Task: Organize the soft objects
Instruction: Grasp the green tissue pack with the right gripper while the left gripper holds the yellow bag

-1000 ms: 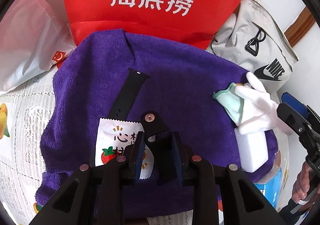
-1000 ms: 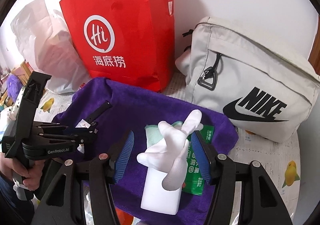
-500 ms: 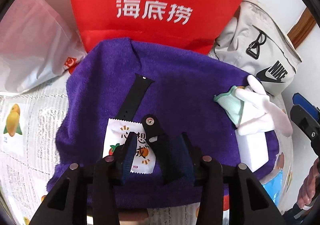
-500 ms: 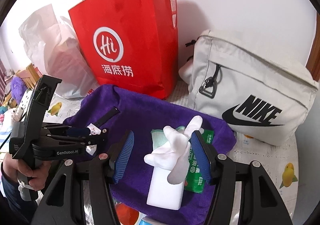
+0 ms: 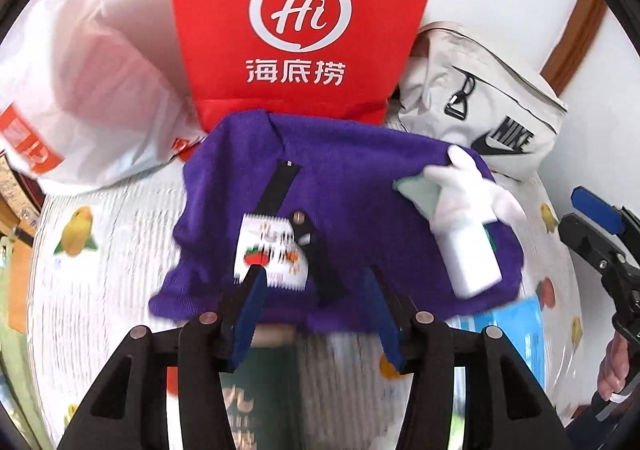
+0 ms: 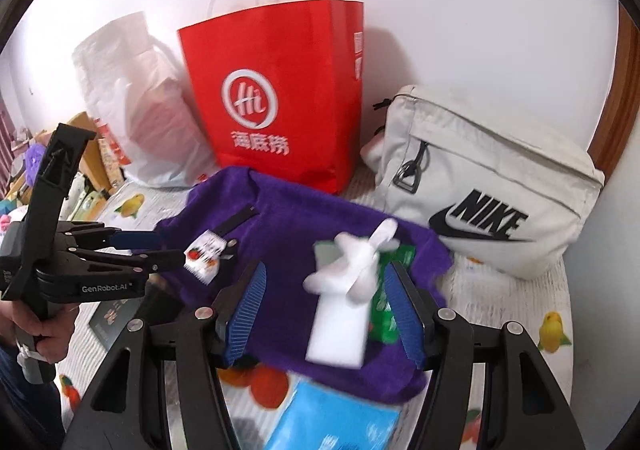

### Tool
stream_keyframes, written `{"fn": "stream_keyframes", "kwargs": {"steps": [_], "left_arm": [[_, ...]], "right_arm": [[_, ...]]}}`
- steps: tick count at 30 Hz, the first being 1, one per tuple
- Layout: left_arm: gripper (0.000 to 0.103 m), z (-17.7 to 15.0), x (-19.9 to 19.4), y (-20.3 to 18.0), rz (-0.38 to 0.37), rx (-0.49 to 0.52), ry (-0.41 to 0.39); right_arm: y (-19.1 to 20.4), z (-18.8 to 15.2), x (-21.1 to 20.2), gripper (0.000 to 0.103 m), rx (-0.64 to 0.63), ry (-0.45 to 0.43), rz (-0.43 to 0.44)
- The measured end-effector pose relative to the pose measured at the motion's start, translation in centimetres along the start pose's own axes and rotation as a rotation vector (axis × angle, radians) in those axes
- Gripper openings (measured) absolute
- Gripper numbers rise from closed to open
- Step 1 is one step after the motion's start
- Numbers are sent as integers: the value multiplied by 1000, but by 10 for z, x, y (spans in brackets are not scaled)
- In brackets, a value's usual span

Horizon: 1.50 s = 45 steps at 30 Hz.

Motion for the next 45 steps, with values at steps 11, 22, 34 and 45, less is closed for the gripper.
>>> {"fn": "stream_keyframes", "kwargs": {"steps": [11, 22, 34, 45], "left_arm": [[62, -110, -31, 10, 3, 8, -33], [62, -186, 1, 41, -16, -75, -2], [36, -188, 30, 51, -37, -66, -55], [27, -196, 22, 60, -33, -68, -77]], "right_arm": [[53, -92, -18, 62, -11, 25, 69], [66, -164, -14, 62, 48, 62, 105], [84, -182, -2, 62, -20, 89, 83], [118, -174, 39, 54, -154, 152, 24]]}}
Point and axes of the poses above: each gripper's, at about its wrist camera, not at the fingertips, and x roughly the way its jaws point, y to its left, z to its top, the point moved 4 cm from there along x, roughly the way its jaws point, and after that the axes turned 14 degrees about y, right-handed, at the moved point
